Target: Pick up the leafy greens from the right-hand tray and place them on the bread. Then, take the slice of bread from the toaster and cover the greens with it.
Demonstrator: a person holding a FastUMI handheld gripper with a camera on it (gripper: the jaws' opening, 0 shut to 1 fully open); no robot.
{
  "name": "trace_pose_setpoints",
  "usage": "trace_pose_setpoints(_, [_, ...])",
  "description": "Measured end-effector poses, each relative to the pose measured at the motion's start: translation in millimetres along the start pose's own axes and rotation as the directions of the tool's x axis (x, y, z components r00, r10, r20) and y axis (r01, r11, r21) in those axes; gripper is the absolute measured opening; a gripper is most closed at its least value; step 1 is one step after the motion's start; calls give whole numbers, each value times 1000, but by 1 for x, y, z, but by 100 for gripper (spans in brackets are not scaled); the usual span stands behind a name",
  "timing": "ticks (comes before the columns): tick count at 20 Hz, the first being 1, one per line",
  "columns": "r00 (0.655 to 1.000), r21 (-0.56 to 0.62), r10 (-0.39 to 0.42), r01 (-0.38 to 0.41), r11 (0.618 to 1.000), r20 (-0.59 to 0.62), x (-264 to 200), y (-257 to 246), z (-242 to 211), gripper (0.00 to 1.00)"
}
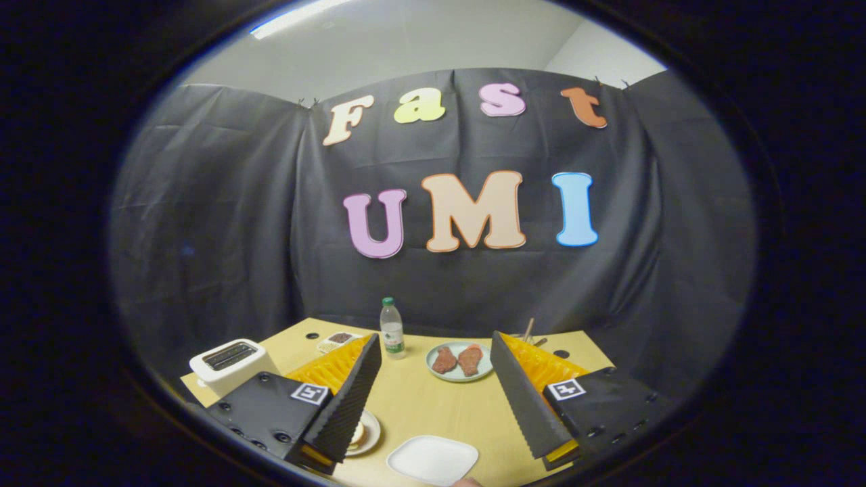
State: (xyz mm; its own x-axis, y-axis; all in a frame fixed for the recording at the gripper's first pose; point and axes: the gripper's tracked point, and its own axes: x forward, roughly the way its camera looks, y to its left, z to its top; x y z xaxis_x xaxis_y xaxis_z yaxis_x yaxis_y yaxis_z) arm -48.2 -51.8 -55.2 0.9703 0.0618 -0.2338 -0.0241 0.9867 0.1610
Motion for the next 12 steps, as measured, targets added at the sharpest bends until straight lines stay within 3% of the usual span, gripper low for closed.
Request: trace_pose_setpoints(12, [996, -28, -74, 76, 997, 43, -1, -28, 4, 100])
